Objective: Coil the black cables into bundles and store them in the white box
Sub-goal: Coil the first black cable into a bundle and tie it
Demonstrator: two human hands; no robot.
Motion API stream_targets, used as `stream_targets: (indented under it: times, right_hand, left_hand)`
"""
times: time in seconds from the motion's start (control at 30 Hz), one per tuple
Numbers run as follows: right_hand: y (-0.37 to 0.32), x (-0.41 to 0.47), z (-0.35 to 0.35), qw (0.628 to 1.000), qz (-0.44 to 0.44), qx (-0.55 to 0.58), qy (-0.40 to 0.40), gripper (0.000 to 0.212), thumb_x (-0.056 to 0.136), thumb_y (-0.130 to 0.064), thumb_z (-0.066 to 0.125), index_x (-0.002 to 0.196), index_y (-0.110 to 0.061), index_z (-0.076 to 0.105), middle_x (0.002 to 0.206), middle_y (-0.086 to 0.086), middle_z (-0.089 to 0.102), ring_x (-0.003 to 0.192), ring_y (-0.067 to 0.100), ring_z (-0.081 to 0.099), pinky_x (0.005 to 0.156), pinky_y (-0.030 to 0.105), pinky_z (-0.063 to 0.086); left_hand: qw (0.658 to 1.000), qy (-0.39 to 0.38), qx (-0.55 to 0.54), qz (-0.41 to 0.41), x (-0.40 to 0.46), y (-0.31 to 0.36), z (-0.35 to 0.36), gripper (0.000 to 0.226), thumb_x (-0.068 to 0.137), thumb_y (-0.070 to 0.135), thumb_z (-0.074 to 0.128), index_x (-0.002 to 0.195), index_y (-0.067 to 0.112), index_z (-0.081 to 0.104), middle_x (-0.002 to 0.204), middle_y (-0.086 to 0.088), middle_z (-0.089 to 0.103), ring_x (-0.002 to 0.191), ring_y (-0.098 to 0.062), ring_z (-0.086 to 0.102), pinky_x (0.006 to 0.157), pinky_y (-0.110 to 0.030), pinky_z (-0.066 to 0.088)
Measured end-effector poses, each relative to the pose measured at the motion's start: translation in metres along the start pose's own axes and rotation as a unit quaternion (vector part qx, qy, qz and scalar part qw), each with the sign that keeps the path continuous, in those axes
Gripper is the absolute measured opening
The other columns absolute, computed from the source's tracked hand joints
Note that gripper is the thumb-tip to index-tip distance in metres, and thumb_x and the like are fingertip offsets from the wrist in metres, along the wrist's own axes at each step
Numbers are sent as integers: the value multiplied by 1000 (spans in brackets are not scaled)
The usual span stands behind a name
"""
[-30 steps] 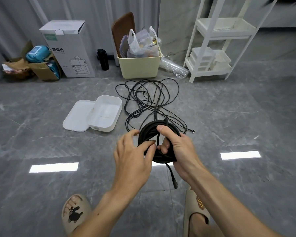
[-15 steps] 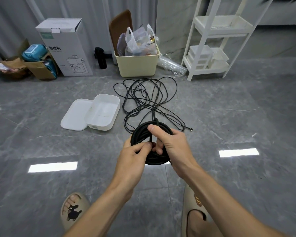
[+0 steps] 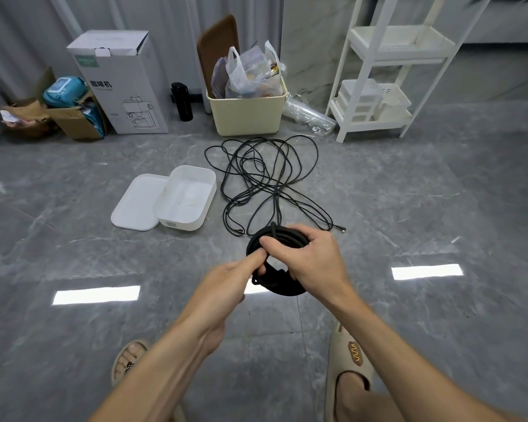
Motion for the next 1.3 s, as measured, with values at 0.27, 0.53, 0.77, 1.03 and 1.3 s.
stream_targets:
  times: [0.27,0.53,0.77,1.03,1.3]
  right_hand:
    - [9,3,0,998,58,27,-10,34,70,-41,78,72,-8,70,50,-1,51,41,11,43,42,20,35]
    - [12,5,-1,994,95,48,-26,37,73,-42,78,70,-6,68,45,-3,46,39,13,44,43,18,34]
    - [14,2,2,992,108,67,-28,31,78,-39,77,56,-22,64,42,-4,44,37,12,41,41,16,33]
    - [17,-1,1,988,129,88,-8,29,78,-41,77,68,-15,68,46,-3,53,41,11,51,44,12,39]
    - [17,-2,1,985,136,104,-3,24,77,-36,78,65,-17,68,44,-6,48,38,14,44,53,30,49]
  left_hand:
    - [1000,-11,12,17,3,4,1,35,91,40,61,63,19,62,74,2,66,81,-12,65,100,-36,48]
    - [996,-8,-81,20,14,7,2,30,97,32,59,77,10,63,48,5,36,54,-13,54,75,-29,49]
    - [997,-4,-80,10,18,13,4,29,97,25,59,79,3,66,44,7,20,41,-12,21,49,-21,38]
    - [988,53,98,104,24,21,2,31,97,33,59,77,10,67,42,16,39,42,-3,36,58,-23,34]
    - [971,40,185,144,25,29,-14,23,86,42,72,75,22,71,59,9,59,59,-9,52,67,-30,40]
Point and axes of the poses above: each hand's wrist, its own x-axis towards the middle knuckle, its own z-axis out of the palm, y = z × x, the point moved 5 cm from there along x, towards the middle knuckle
